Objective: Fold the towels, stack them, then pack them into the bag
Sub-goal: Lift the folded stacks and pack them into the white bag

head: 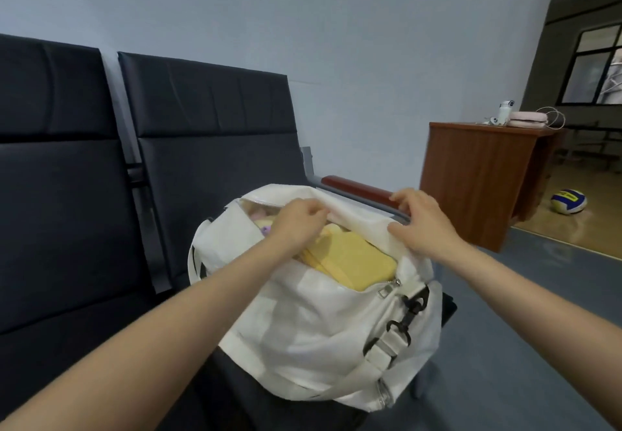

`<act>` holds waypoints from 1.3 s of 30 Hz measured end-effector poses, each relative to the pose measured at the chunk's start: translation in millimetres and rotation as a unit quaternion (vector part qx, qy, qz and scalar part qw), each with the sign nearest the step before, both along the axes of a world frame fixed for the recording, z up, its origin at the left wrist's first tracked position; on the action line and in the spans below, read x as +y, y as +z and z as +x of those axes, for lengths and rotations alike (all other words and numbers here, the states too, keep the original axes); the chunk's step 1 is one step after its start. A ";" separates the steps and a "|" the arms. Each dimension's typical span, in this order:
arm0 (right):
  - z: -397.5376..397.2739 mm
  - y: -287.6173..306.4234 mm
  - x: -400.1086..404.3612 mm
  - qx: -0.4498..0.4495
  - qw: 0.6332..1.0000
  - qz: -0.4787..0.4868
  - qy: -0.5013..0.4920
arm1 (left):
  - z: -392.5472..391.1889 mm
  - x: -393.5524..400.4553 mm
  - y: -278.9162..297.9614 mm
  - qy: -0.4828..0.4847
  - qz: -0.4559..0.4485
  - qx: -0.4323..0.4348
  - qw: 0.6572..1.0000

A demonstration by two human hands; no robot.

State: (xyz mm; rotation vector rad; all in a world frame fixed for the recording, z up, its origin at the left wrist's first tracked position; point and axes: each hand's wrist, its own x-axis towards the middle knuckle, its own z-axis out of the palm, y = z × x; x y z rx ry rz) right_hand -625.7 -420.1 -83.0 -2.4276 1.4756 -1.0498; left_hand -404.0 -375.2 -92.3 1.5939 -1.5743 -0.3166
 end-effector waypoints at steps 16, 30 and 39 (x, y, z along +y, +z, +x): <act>79.5 -14.6 -53.9 0.323 0.933 -0.133 -0.085 | 90.0 -33.2 -57.1 0.160 0.041 0.118 0.979; 96.2 4.1 -28.3 0.169 0.971 0.108 0.127 | 127.2 -33.8 -58.2 0.252 0.017 -0.177 0.951; 63.9 -1.3 20.7 0.221 0.972 -0.002 0.080 | 109.4 8.6 -43.8 0.089 0.015 -0.273 0.958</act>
